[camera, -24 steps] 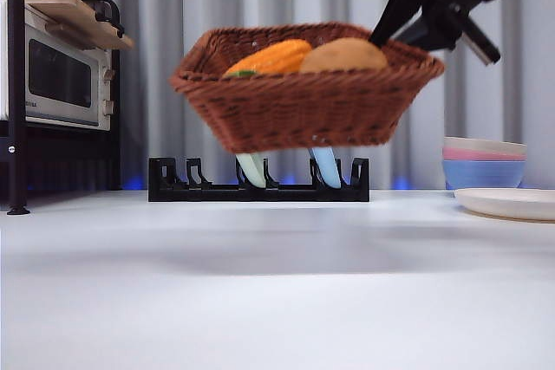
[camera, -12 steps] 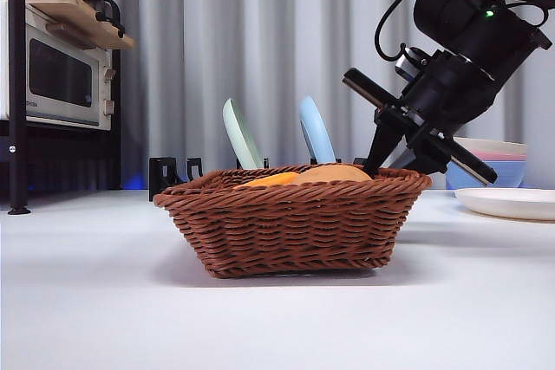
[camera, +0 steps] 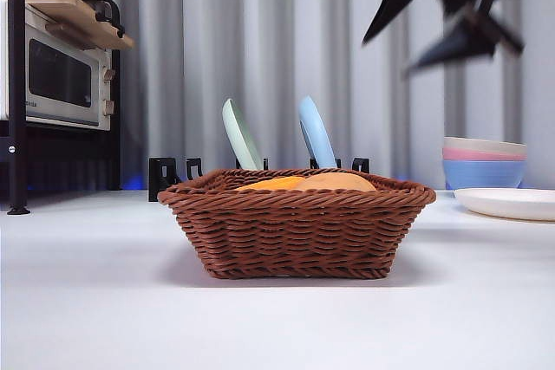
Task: Pick up the basket,pick up the corn from the table,pick up the potato from the table,pick up the cucumber from the table,put all items into the basket
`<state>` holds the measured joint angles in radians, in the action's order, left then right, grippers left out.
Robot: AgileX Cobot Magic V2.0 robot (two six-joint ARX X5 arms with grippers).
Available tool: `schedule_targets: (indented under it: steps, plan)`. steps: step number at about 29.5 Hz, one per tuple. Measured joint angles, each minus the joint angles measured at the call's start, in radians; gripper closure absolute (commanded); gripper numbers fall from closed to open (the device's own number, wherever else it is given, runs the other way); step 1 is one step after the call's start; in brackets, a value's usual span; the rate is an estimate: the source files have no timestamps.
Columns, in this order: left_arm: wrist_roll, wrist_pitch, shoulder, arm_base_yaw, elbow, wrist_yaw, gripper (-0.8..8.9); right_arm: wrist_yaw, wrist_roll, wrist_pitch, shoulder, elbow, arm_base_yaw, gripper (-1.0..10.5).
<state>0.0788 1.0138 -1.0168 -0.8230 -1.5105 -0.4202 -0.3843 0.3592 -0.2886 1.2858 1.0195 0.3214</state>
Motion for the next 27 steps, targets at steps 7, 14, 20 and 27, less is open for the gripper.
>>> schedule_targets:
  steps: [7,14,20,27]
  plan:
    - [0.011,-0.037,0.040,0.029,0.091,-0.019,8.22,0.253,-0.216,-0.200,-0.231,0.002,0.019,9.6]
    - [0.013,-0.244,0.182,0.037,0.400,-0.019,8.22,0.386,-0.322,-0.236,-0.411,-0.056,0.057,9.6]
    - [0.014,-0.358,0.310,0.037,0.665,-0.014,8.21,0.387,-0.327,-0.244,-0.551,-0.189,0.065,9.5]
    - [-0.021,-0.282,0.313,0.037,0.686,-0.016,8.16,0.413,-0.266,-0.282,-0.555,-0.191,0.064,9.5]
